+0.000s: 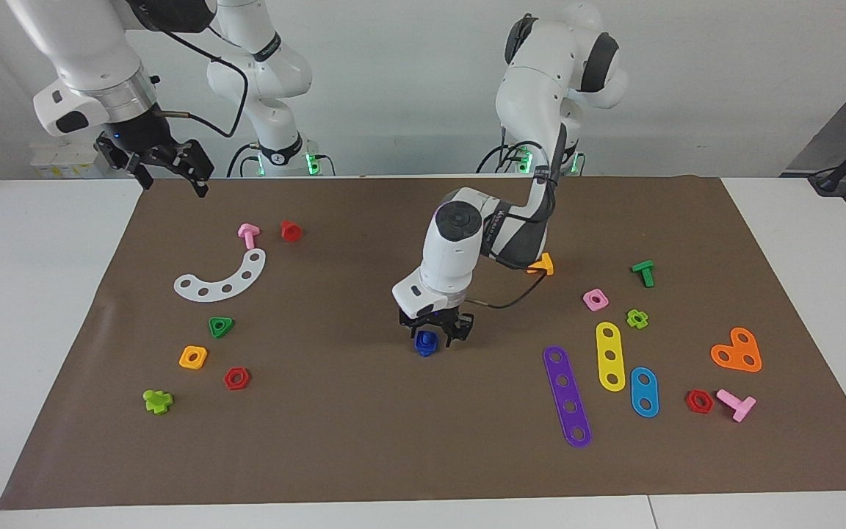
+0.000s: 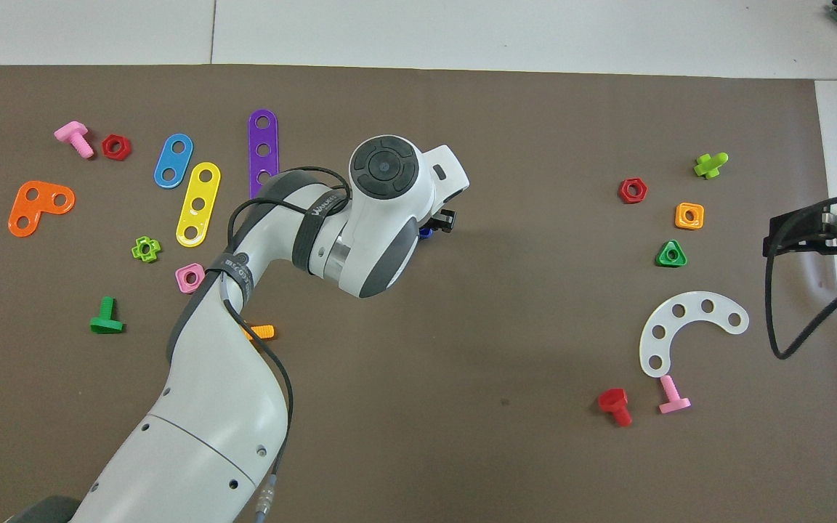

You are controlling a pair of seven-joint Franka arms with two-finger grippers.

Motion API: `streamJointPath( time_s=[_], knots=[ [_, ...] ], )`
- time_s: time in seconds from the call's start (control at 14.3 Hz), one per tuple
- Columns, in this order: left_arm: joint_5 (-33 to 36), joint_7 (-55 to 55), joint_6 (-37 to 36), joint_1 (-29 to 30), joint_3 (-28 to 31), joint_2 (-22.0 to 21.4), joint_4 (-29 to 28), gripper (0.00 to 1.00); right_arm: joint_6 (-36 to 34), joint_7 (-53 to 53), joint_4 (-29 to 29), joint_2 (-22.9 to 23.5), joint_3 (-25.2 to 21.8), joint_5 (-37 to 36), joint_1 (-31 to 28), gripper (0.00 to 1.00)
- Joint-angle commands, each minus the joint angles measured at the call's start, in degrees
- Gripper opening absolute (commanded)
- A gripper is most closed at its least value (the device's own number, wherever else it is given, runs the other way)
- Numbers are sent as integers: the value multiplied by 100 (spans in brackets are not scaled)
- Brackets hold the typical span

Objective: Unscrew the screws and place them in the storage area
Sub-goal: 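Grip the blue nut with the left gripper and twist it loose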

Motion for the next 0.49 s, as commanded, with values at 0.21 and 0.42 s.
streamJointPath(
  time_s=[0.21, 0.42],
  knots=[
    [53, -137, 184, -95, 90, 154, 111, 73, 110, -32, -145, -120, 2, 122, -40, 100],
    [53, -137, 184, -121, 90, 154, 102, 71, 110, -32, -145, -120, 2, 122, -40, 100]
  ],
)
